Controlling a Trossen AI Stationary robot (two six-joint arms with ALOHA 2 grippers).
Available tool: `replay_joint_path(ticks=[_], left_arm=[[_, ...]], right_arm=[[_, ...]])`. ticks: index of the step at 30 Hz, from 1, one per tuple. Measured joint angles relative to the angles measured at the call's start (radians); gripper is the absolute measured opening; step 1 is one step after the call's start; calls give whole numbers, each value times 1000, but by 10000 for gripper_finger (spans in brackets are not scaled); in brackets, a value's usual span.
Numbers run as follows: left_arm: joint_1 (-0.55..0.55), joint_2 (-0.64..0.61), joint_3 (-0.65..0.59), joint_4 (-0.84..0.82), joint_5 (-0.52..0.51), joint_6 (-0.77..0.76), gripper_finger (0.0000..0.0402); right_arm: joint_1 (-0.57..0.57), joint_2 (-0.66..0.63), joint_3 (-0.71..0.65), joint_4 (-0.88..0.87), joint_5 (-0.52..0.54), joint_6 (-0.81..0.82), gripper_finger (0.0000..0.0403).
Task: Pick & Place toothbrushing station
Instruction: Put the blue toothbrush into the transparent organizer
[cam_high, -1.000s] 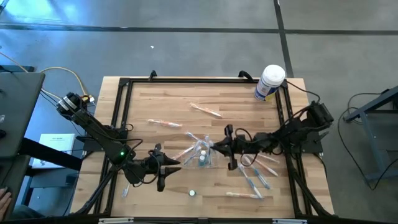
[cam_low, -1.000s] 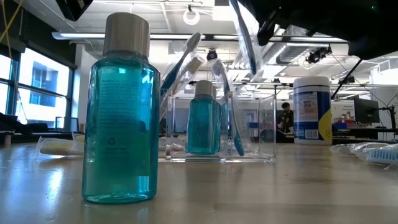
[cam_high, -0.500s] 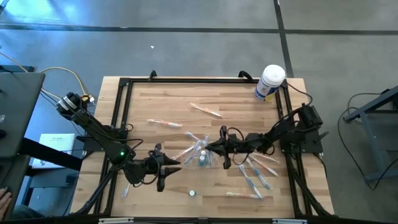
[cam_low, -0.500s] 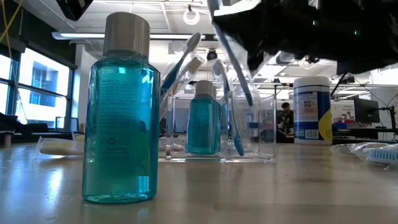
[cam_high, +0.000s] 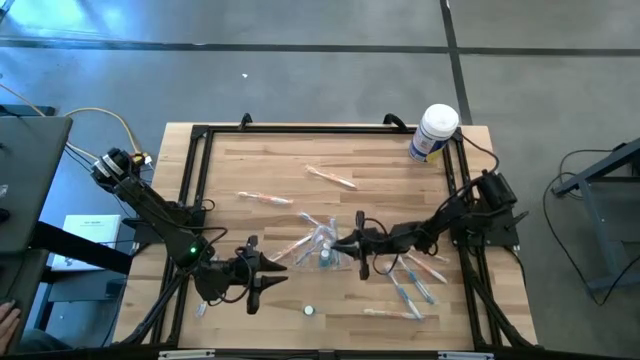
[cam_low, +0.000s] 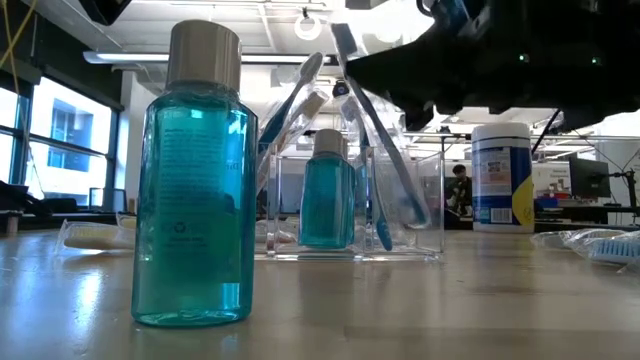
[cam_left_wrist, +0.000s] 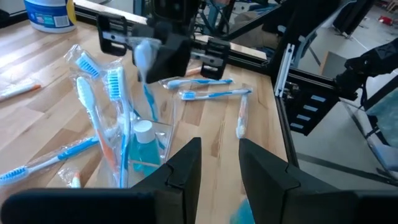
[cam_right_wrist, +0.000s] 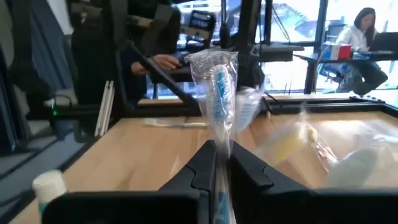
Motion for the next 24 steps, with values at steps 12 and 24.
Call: replay_joint_path(ticks=[12,24], left_arm=[[0,0,0,0,0,0,105],[2,0,0,0,-2,0,105]], right_arm=[[153,-79,0,-205,454,-239,17],[220,-106,0,-334,683,-260,65]])
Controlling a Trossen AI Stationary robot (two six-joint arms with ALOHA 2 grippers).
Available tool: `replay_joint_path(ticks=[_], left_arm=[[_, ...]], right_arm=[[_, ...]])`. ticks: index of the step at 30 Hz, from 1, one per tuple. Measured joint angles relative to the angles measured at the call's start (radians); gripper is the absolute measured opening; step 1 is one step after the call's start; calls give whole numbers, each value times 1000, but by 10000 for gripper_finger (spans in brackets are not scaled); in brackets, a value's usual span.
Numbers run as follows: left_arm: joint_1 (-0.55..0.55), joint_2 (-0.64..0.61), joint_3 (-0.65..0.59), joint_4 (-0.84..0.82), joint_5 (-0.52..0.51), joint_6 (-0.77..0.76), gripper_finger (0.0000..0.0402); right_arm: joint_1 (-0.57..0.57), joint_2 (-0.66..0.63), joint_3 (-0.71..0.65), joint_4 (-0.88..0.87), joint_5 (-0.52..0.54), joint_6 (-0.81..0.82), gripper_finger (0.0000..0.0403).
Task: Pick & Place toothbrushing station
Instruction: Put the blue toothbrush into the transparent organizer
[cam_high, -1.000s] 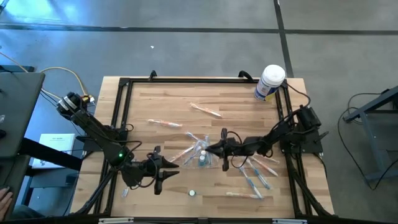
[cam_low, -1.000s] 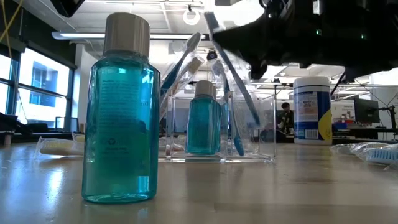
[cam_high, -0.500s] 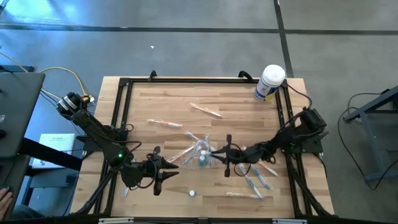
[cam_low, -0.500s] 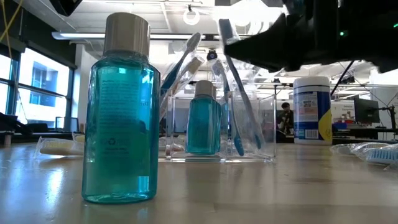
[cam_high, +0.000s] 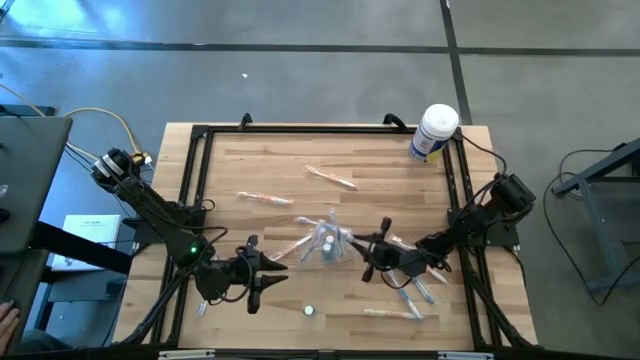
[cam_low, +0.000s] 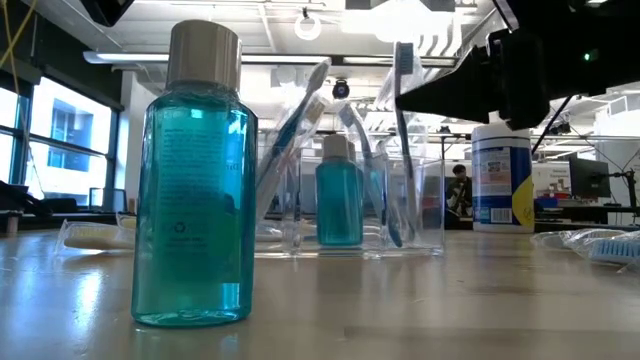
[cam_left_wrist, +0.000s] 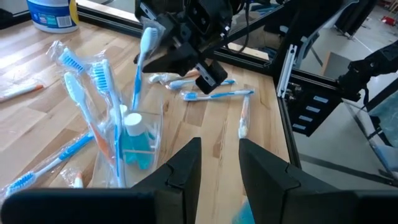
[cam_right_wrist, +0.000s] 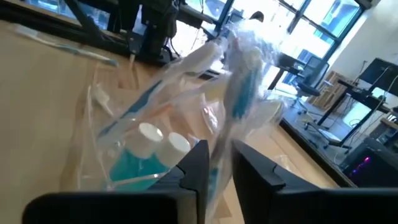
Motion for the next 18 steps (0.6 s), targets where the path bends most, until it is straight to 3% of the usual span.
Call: replay_joint_path(ticks=[13,18], left_arm=[[-5,43,0,-2,-60,-8,105],[-5,56,0,-1,-58,-36,105]], right_arm=[[-30,0,0,6,2,57,148],[-28,0,0,39,133,30,166]])
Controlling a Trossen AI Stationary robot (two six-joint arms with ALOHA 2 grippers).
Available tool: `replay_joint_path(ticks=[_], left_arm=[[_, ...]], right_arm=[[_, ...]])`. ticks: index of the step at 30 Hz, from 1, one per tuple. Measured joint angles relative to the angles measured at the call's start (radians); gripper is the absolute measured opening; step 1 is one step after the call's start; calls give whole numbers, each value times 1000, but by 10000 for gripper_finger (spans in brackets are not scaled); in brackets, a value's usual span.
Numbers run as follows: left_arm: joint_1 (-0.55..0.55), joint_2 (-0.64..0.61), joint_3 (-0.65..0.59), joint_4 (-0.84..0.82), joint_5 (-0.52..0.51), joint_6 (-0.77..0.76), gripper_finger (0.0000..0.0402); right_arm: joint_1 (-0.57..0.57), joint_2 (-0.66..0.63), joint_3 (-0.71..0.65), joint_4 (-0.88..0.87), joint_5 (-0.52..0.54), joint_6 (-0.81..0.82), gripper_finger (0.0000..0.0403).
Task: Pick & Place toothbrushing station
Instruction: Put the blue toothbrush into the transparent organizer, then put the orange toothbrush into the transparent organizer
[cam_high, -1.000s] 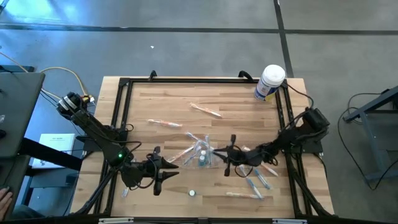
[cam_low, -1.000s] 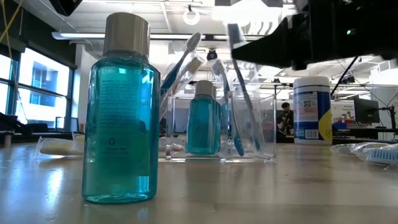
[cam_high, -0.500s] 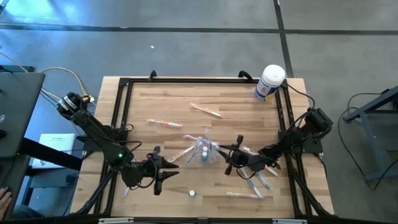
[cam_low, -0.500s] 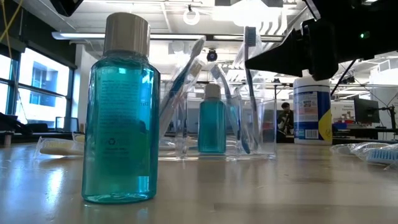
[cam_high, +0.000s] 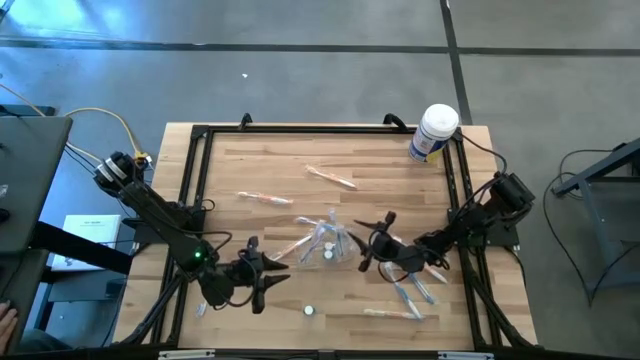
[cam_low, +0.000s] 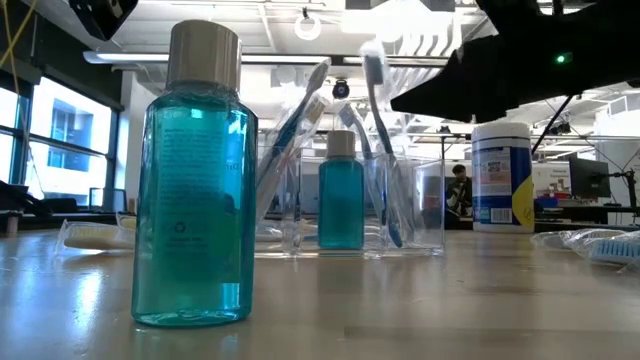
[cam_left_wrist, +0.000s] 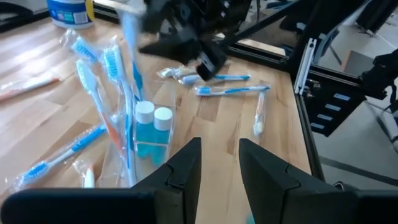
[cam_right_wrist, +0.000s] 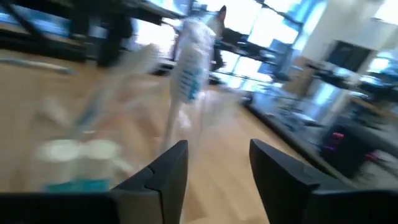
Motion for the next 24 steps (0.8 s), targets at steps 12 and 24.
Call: replay_joint_path(ticks=[12,24], left_arm=[[0,0,0,1,7,-32,105],[-15,3,0,-299,48,-346,105]], right_arm=[[74,0,0,288,395,-431,163],[102,-6,0,341,407,-480,162]])
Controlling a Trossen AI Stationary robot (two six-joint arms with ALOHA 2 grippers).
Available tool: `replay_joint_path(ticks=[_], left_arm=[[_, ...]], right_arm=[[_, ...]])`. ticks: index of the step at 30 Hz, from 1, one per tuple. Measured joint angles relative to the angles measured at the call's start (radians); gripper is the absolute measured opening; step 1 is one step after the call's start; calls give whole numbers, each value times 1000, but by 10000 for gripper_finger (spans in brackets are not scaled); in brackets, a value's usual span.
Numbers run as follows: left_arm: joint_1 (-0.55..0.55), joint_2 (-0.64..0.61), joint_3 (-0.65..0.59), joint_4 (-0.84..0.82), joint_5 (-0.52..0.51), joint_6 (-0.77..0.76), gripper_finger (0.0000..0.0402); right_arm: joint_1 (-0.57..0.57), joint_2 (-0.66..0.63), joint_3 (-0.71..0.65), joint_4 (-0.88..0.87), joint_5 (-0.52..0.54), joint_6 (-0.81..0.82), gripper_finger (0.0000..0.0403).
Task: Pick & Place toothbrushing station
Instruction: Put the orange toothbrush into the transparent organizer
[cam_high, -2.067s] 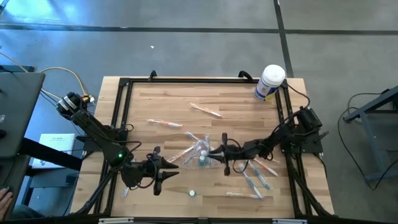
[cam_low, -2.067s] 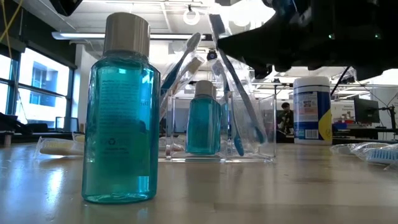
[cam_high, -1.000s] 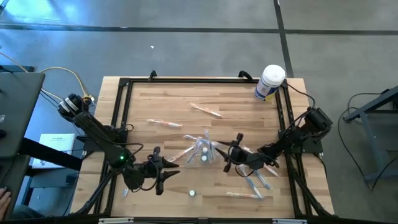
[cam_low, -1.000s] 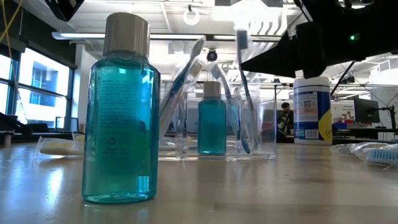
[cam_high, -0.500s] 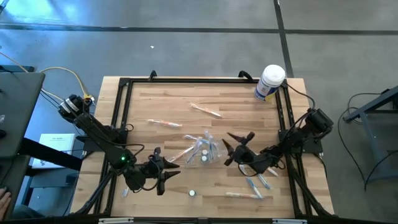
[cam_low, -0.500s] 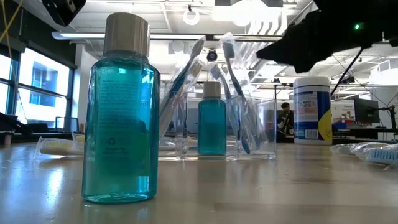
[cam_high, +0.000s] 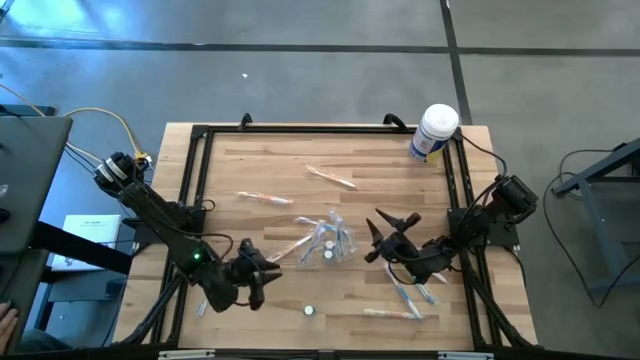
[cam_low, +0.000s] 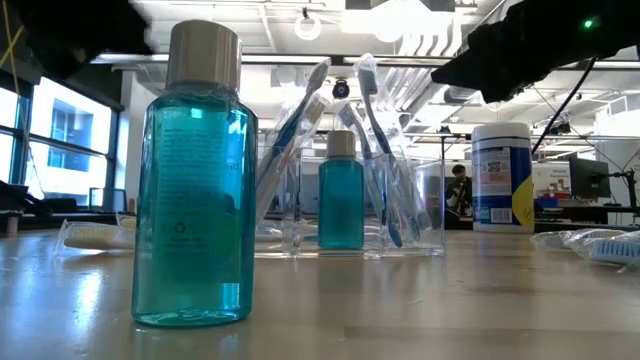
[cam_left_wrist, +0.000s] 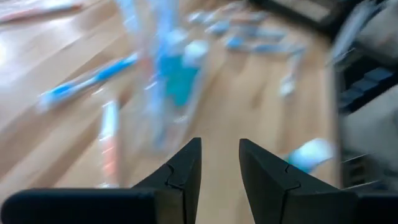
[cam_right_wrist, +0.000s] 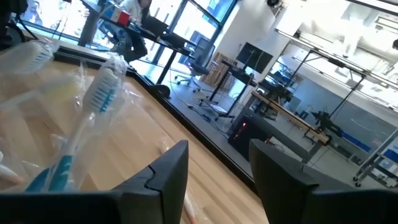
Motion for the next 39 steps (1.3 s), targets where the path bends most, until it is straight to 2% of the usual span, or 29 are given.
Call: replay_joint_path(ticks=[5,9,15,23,39], left_arm=[[0,0,0,-185,52,-12,105],[-8,27,0,-196,88,121,105],[-16,152,0,-197,85,300,105],[-13,245,0,-177,-42,180,105],[-4,251,0,-183,-49,100,105]], right_arm=[[0,0,0,0,-12,5,162],[0,0,0,-1,-44,11,162],[0,0,0,-10,-82,63,162],[0,0,0,-70,-107,113,162],[0,0,0,-71,-131,114,162]])
